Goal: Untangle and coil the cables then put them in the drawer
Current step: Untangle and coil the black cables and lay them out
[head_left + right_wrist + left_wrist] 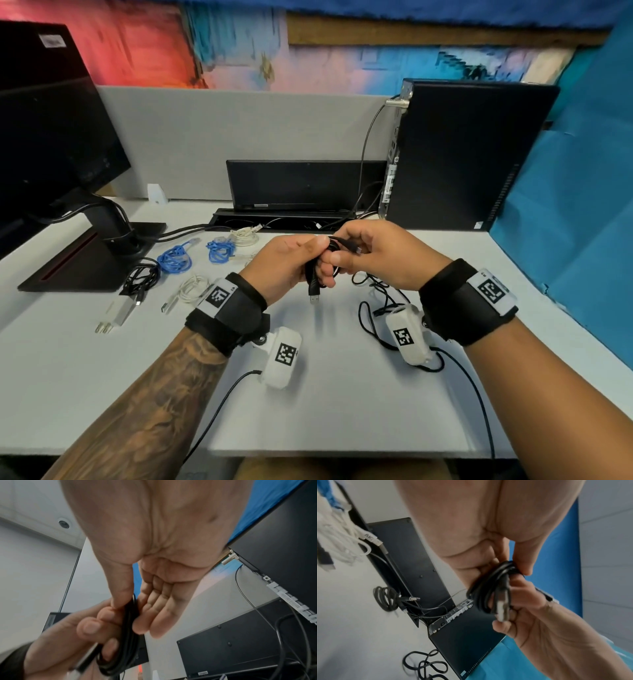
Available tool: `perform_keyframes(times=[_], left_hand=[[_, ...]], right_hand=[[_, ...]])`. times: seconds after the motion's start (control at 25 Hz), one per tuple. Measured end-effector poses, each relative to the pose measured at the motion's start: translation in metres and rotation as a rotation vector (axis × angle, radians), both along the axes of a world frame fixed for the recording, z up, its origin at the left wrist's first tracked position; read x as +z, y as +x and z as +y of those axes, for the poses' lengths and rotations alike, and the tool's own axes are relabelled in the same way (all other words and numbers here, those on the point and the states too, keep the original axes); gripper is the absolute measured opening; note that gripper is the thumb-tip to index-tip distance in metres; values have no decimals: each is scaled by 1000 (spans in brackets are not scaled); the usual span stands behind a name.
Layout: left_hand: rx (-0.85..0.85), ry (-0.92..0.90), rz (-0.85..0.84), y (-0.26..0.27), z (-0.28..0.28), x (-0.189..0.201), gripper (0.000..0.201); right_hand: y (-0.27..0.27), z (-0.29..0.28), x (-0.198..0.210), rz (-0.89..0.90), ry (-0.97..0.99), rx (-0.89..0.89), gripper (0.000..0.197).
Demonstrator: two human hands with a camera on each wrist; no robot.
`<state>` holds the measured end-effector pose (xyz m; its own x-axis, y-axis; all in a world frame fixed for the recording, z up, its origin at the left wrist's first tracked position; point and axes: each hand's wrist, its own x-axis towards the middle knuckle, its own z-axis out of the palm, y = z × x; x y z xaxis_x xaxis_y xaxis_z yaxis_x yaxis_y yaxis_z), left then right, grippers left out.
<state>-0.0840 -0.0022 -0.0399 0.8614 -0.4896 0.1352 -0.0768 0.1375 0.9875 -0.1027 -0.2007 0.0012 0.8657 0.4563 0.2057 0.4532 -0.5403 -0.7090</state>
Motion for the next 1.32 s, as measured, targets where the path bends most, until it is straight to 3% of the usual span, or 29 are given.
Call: perform_keyframes(times=[0.24, 0.36, 0.48, 0.56, 0.64, 0.72, 0.88, 1.04, 1.32], left_hand=[[160, -71, -40, 9, -5, -14, 27], [287, 100, -189, 18, -8, -18, 16], [402, 290, -355, 31, -13, -16, 6], [391, 358, -413, 44, -16, -18, 7], [333, 354, -359, 57, -14, -23, 7], [268, 324, -241, 65, -13, -31, 7], [237, 231, -73, 67, -11, -36, 9], [172, -142, 122, 73, -6, -37, 11], [125, -89, 158, 73, -6, -49, 10]], right_hand=[[3, 9, -14, -53, 23, -80, 13], [6, 12, -26, -42, 88, -136, 13], [16, 8, -24, 101, 237, -201, 34], [27, 6, -19, 119, 225, -204, 25], [44, 4, -17, 13, 71, -202, 14], [63, 2, -17, -153, -73, -252, 16], [87, -1, -23, -317, -4, -351, 17], [97, 8, -55, -110, -60, -253, 18], [83, 7, -73, 255, 484, -291, 10]])
